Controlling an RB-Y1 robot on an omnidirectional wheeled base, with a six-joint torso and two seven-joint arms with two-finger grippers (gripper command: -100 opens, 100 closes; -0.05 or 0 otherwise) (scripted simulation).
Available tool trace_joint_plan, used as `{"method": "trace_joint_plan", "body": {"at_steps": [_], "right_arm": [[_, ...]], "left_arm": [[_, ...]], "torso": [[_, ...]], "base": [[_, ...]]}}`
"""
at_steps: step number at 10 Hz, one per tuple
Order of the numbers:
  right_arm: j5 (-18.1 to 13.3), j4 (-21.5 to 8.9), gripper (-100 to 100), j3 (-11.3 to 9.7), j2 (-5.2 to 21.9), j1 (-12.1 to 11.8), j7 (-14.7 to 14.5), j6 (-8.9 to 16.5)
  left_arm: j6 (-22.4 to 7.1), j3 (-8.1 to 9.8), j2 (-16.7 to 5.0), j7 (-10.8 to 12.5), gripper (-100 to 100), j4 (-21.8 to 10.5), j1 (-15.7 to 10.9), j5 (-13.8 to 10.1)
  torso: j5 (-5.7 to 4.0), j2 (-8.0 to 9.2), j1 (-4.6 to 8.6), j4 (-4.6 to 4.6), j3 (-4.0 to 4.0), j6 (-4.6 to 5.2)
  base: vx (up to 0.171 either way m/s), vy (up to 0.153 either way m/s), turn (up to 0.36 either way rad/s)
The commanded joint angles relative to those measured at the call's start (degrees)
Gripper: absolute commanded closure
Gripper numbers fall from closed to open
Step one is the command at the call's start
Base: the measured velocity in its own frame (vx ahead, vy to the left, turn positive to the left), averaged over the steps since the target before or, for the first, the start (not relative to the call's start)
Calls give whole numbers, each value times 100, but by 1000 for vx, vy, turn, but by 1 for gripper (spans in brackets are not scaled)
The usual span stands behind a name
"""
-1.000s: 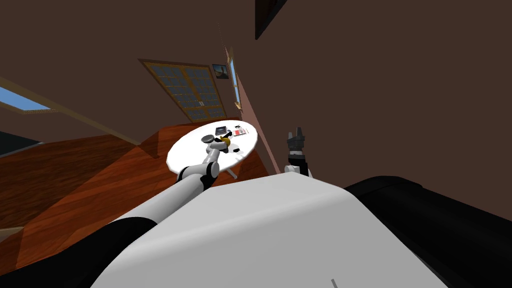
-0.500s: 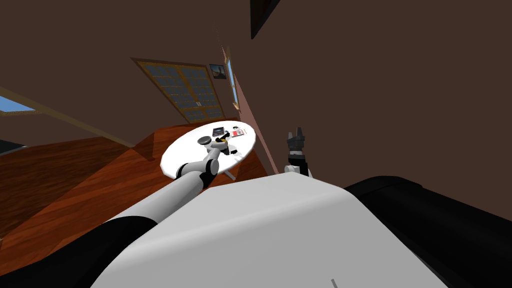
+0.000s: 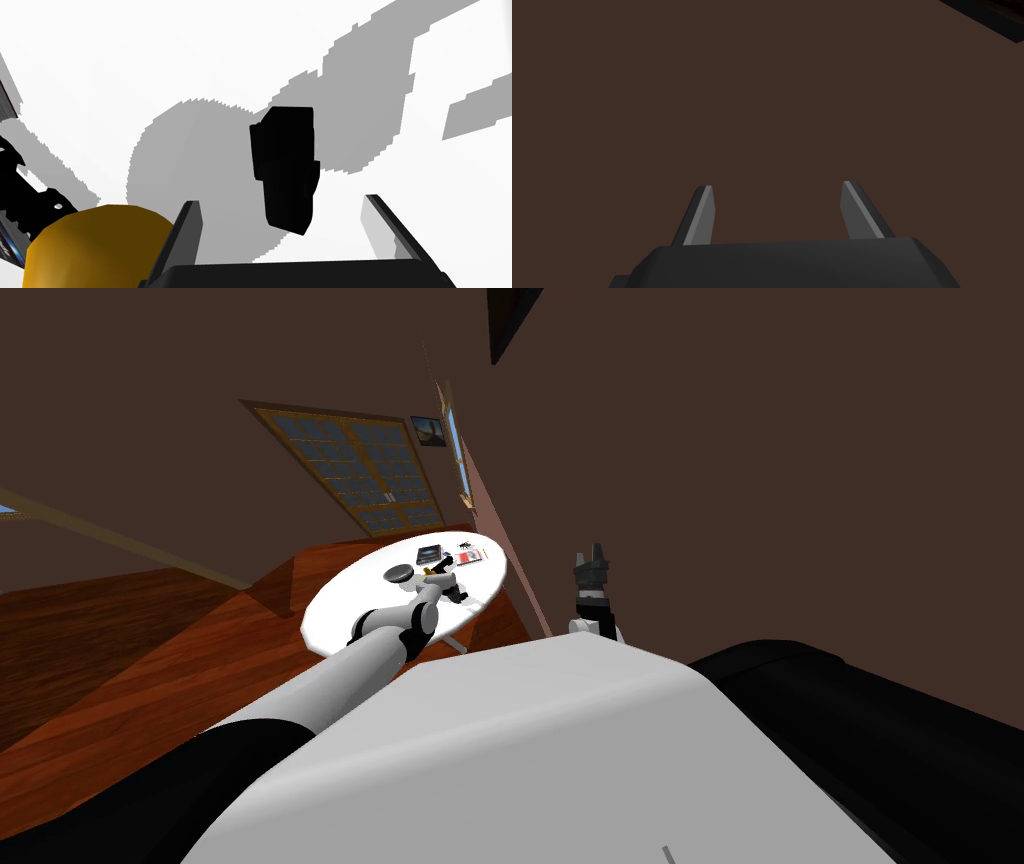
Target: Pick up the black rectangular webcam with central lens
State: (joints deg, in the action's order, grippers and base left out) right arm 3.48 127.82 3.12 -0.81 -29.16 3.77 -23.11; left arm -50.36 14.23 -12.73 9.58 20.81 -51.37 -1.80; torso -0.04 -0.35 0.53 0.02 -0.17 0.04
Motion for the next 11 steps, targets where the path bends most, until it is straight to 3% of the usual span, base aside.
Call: {"method": "trace_joint_plan", "body": {"at_steps": [1,2,4,5,8,9,11], "right_arm": [[0,0,0,0,0,0,0,0],[0,0,0,1,0,1,0,0],[-1,-5,0,-5,1,-8,1,2],[-1,-5,0,-5,0,-8,1,2],[-1,-5,0,-5,0,-7,1,2],[-1,-5,0,-5,0,-7,1,2],[-1,-5,0,-5,0,-7,1,2]], "left_arm": [[0,0,0,0,0,0,0,0],[171,-8,36,-12,-100,-24,117,-26],[339,-17,73,-23,-100,-49,232,-53],[339,-17,73,-23,-100,-304,206,-53],[312,-21,84,-18,-100,-51,263,-46],[294,-22,86,-15,100,-22,269,-45],[289,-21,87,-15,100,-28,270,-46]], "torso": [[0,0,0,0,0,0],[0,1,-2,0,0,0],[4,-25,-3,-2,-13,-1],[3,-33,1,-4,-18,-1],[2,-18,8,0,-9,0],[1,-16,9,0,-8,0],[2,-17,9,1,-8,0]], "base": [[0,0,0],[26,26,0],[47,25,0],[45,15,-1],[6,3,1],[0,0,0],[0,0,0]]}}
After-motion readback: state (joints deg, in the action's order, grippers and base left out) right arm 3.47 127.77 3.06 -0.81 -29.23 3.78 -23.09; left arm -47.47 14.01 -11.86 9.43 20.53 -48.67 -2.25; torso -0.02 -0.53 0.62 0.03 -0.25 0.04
